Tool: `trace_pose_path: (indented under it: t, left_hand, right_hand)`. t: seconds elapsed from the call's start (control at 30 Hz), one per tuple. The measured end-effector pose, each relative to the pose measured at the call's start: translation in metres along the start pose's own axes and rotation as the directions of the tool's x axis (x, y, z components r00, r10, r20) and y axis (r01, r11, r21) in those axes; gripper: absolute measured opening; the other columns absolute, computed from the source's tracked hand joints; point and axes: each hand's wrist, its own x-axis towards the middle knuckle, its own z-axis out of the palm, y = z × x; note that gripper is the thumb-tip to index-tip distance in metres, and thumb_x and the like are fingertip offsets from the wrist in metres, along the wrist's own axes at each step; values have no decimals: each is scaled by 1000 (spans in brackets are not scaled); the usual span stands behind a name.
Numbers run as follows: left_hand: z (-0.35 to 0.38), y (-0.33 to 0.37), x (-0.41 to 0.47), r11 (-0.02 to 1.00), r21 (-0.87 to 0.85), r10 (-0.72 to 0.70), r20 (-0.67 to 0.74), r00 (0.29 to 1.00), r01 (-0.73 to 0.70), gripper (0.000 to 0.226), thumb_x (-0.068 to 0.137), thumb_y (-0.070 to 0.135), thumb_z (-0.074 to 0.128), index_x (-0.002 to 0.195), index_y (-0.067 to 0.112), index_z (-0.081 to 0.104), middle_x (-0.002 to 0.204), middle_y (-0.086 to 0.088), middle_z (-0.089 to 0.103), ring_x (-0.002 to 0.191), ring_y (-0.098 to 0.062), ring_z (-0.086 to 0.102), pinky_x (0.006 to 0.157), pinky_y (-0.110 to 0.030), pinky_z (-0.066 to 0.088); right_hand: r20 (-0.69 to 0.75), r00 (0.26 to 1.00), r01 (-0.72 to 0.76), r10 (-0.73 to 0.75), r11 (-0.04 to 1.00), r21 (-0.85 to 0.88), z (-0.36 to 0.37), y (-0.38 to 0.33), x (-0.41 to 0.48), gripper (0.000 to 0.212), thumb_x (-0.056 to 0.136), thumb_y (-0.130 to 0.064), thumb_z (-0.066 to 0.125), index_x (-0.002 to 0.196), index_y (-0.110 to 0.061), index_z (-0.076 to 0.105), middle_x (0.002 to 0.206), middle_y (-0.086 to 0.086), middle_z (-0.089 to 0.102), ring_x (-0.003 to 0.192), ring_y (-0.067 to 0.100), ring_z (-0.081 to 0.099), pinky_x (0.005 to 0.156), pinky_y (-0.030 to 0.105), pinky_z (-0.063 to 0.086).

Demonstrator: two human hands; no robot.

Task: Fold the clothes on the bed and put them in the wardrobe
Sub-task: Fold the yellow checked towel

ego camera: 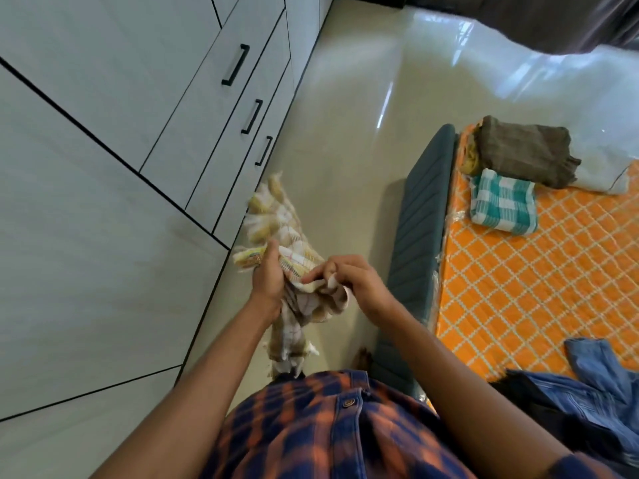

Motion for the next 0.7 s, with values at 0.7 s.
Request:
trace_pose_path:
  t: [0.7]
  left_hand:
    - [31, 26, -11, 814, 452, 163, 426, 890, -366, 28, 94, 45, 65, 87, 21, 76, 88, 1, 77, 90, -15, 73, 84, -33, 55]
  right_hand:
    - [-569, 802, 84, -184, 977, -196, 13, 11, 3, 16, 94, -13, 56, 82, -11, 67, 77, 8, 66, 75, 29, 63, 70, 46, 53]
